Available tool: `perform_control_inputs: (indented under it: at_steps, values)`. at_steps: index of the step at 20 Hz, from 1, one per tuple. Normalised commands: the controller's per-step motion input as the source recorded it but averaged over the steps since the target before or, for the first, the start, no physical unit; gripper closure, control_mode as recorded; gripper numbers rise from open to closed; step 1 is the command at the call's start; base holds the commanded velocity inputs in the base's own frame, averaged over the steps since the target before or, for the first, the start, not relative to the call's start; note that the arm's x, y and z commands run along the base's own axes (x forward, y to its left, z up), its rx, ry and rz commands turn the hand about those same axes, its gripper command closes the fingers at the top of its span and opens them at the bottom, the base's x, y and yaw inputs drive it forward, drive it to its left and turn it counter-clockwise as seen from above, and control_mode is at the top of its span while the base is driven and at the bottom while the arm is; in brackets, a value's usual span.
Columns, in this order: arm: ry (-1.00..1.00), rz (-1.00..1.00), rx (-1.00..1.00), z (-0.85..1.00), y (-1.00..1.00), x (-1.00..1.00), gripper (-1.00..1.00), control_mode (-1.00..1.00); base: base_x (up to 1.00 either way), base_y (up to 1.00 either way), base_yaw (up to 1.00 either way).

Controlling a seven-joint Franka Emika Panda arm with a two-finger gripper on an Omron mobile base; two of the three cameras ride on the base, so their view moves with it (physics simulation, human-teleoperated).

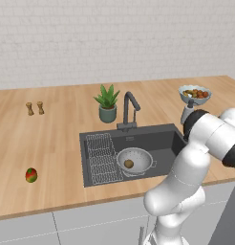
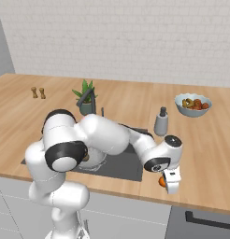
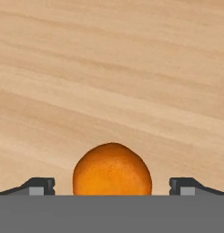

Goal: Put the colander in the sink, put the tangerine, mango, kiwi in the colander, and turn on the sink faucet and pour water over the colander.

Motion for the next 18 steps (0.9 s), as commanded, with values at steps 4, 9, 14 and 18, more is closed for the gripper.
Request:
perform_control_inputs:
  at_steps: [4,9,14,18]
  values:
    - [0.0,-0.08,0.01,-0.13,0.0,-0.01,-1.0,-1.0,0.0,0.0,0.0]
    - [0.0,-0.03,0.07,-0.07,0.0,0.0,-1.0,-1.0,0.0,0.0,0.0]
    - [0.0,-0.02,0.07,-0.13,0.0,0.0,-1.0,-1.0,0.0,0.0,0.0]
    - [0.0,-0.04,0.04,-0.22,0.04,0.04,1.0,-1.0,0.0,0.0,0.0]
